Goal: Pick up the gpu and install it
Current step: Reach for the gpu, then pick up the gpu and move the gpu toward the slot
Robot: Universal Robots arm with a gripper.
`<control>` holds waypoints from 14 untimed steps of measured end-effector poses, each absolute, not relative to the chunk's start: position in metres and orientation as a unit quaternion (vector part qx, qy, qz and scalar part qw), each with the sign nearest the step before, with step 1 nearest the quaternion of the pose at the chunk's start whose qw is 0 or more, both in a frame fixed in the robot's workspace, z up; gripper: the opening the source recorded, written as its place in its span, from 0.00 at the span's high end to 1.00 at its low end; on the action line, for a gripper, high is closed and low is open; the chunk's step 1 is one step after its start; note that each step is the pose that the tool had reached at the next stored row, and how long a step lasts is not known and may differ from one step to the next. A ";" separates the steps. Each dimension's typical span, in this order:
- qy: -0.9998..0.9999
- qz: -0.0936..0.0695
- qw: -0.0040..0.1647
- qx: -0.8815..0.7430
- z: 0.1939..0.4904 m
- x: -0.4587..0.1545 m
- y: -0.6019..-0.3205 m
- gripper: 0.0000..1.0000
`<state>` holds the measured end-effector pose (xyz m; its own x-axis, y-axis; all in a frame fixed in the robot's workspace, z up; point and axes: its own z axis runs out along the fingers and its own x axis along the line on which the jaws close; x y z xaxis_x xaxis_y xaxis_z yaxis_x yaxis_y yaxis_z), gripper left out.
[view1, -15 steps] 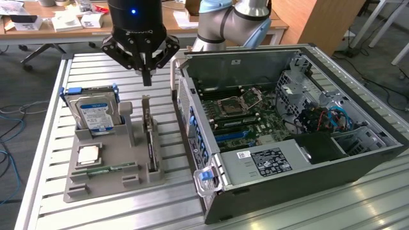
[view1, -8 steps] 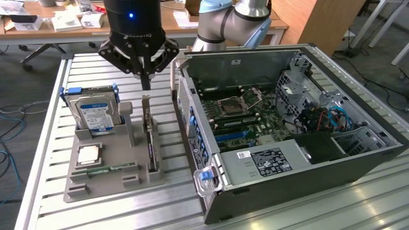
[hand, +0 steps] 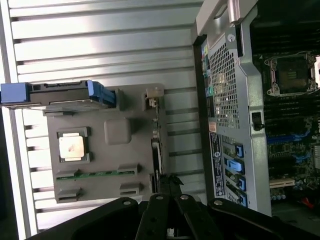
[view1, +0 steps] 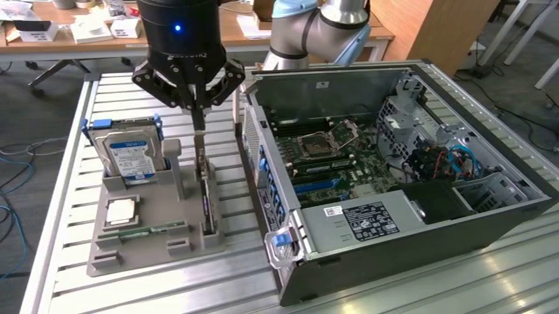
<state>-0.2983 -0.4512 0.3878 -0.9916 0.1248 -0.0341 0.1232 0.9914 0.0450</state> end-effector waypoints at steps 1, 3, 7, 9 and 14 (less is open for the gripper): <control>0.998 0.021 0.018 0.062 0.388 -0.299 -0.452 0.89; 0.998 0.021 0.018 0.062 0.387 -0.300 -0.454 0.89; 0.998 0.020 0.019 0.062 0.387 -0.302 -0.457 0.89; 0.998 0.020 0.019 0.062 0.386 -0.303 -0.459 0.89; 0.998 0.019 0.019 0.062 0.386 -0.303 -0.459 0.89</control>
<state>-0.3033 -0.4593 0.3861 -0.9916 0.1247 -0.0346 0.1232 0.9915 0.0410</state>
